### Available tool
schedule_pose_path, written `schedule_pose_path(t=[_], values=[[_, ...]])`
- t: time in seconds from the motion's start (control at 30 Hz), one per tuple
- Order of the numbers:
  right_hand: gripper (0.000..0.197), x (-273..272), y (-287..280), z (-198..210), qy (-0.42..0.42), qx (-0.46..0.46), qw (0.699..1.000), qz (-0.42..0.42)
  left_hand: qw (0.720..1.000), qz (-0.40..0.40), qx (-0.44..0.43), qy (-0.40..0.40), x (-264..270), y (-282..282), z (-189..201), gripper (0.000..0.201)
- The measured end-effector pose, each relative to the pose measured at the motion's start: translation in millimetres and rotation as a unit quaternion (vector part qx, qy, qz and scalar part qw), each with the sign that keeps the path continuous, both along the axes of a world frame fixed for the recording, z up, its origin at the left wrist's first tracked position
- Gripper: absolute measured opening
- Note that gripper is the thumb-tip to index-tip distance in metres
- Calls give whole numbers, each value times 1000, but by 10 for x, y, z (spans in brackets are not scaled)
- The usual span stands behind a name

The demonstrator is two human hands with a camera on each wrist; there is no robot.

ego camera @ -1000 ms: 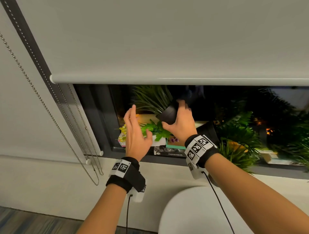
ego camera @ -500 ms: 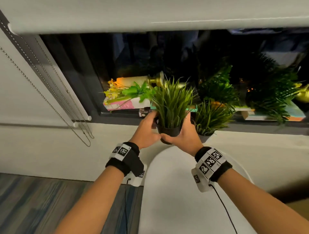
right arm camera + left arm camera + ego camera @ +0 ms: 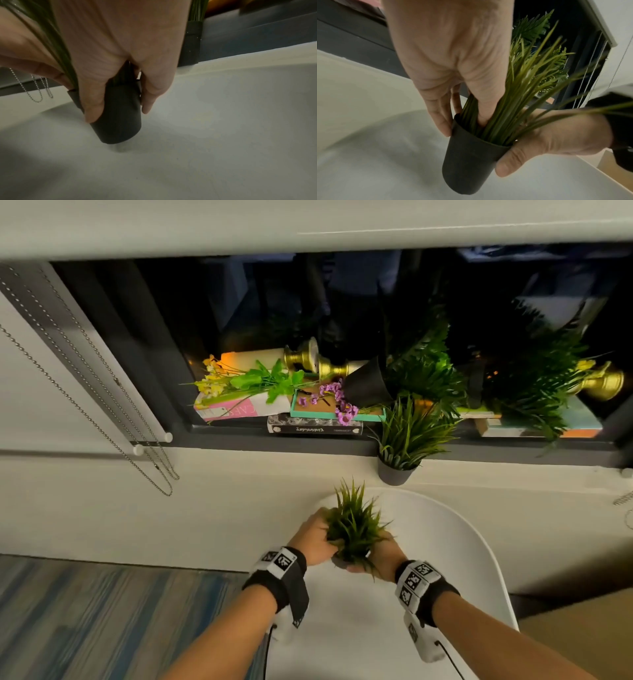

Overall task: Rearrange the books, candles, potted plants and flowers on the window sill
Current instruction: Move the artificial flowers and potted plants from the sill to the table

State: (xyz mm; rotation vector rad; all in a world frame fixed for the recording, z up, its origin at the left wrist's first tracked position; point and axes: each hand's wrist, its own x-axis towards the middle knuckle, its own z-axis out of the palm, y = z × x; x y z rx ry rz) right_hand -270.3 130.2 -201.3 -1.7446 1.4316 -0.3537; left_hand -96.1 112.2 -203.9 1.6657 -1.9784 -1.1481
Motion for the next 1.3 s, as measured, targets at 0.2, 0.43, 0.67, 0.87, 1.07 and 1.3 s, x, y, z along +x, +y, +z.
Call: schedule_pose_path(t=[0.2, 0.43, 0.67, 0.87, 1.07, 1.3], values=[[57, -89, -29, -231, -18, 33, 999, -13, 1000, -21, -19, 10, -34, 44, -173, 35], [70, -207, -267, 26, 95, 39, 992, 71, 995, -76, 60, 4, 92, -130, 124, 31], [46, -133, -874, 894, 144, -35, 978, 145, 998, -40, -27, -44, 470, -617, 1008, 21], [21, 376, -1166, 1706, 88, -191, 971, 116, 972, 123, -193, -54, 858, -989, 1494, 14], [23, 958, -1557, 2065, 64, -302, 947, 87, 948, 168, -254, -94, 1039, -1116, 1633, 11], [48, 1451, -1981, 1953, 208, -344, 910, 103, 952, 180, -222, -111, 1158, -1188, 1588, 25]])
